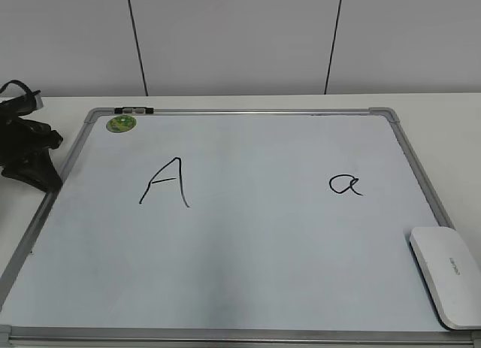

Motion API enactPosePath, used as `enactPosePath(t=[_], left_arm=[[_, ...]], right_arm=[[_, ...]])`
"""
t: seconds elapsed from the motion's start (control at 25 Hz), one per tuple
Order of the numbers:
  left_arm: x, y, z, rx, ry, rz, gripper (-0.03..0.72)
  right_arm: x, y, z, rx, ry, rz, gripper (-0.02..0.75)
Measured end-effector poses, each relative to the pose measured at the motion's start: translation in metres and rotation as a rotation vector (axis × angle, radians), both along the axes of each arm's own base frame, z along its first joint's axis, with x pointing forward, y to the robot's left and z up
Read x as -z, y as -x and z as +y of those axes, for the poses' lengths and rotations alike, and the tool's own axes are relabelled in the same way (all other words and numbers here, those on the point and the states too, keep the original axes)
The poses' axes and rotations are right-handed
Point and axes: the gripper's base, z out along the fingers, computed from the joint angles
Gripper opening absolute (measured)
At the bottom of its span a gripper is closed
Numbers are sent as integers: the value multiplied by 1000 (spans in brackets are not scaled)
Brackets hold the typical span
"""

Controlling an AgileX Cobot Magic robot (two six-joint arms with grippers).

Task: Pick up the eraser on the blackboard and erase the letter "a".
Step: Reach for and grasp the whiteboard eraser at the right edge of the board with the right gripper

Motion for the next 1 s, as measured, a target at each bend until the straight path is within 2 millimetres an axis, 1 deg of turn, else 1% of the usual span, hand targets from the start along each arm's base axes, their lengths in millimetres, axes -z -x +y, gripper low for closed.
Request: enactPosePath(t=[0.08, 0.2, 0.36, 0.48, 0.6, 0.76, 0.88, 1.0], left_arm=[[0, 0, 0, 0, 0, 0, 35], [0, 0, 0, 0, 0, 0, 35], [0, 0, 0, 0, 0, 0, 35], [0, 0, 0, 0, 0, 0, 35], [0, 0, 0, 0, 0, 1, 35], [0, 0, 0, 0, 0, 1, 35], [0, 0, 0, 0, 0, 1, 35], [0, 0, 0, 1, 1, 2, 34]], right_arm=[[4, -13, 1, -6, -4, 66, 587], [9, -37, 6, -16, -43, 187, 587], [13, -69, 8, -14, -61, 304, 587], [15, -94, 9, 15, -79, 370, 587], [23, -117, 10, 69, -102, 453, 586], [39, -136, 14, 98, -106, 532, 586], [51, -149, 20, 98, -72, 547, 586], [62, -159, 21, 103, -43, 561, 587]])
